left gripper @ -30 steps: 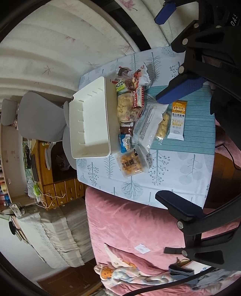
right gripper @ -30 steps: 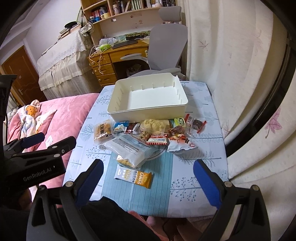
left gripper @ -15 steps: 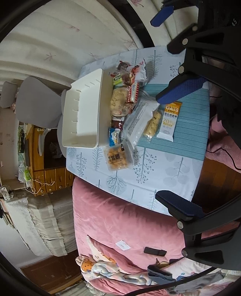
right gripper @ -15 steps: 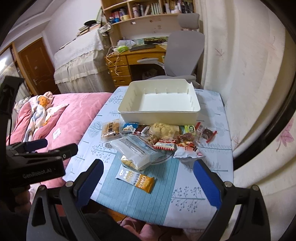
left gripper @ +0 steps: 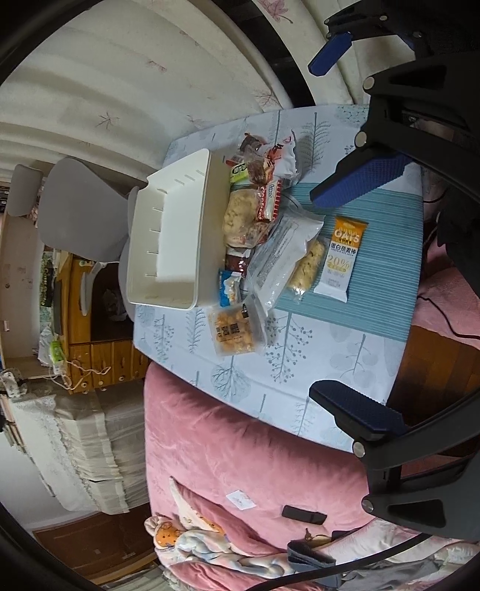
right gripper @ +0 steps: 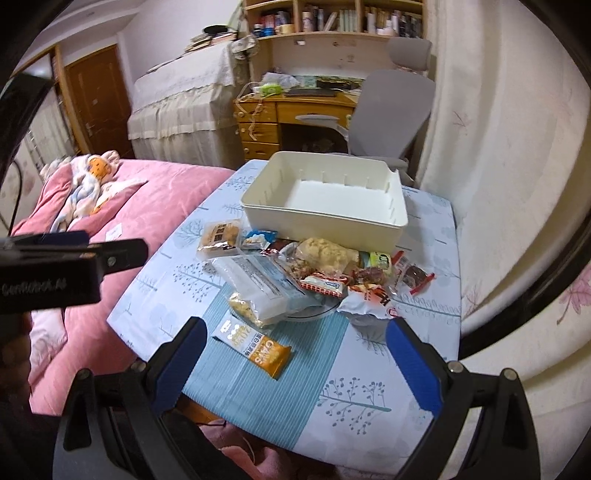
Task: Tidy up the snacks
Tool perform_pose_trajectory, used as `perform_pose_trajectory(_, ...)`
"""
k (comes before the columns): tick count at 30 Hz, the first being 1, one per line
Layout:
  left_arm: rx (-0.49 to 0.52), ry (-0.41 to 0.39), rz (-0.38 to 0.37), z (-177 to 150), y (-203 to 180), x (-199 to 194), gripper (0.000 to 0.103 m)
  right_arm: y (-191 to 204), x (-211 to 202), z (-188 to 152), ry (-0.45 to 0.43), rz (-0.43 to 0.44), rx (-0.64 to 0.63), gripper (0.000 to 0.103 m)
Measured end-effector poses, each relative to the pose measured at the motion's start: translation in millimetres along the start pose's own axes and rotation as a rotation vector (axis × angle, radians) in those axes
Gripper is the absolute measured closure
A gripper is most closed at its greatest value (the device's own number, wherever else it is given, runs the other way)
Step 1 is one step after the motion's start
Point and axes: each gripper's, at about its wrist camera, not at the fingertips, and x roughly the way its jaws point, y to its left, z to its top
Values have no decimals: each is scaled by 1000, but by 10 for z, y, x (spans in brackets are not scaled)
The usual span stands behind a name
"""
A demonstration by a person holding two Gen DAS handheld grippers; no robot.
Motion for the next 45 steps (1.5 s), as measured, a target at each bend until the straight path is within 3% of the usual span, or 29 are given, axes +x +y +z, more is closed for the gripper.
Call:
perform_pose_trajectory(9, -8, 54, -46, 44, 62, 253, 9, 129, 164, -104, -3, 13, -144, 5)
perform_pose_trajectory(22, -152, 239, -169, 245, 291, 1051, 9, 166, 754, -150, 89, 27, -252, 6)
perform_pose_trajectory(25, -197, 314, -197, 280, 323, 1323, 9, 179, 907, -161, 110, 34, -288, 7)
perform_pose_trajectory(37, -304, 524, -288, 300, 290, 2213, 9, 339, 1526, -349, 267, 82, -366, 23)
perform_pose_trajectory(42, -309, 583, -329, 368, 169, 2470, 9, 393, 1710, -411, 317, 96, -359, 30)
perform_pose_trajectory(45, -286, 608, -339, 396, 86, 2560, 15, 415, 1805, -440, 340, 109, -361, 32)
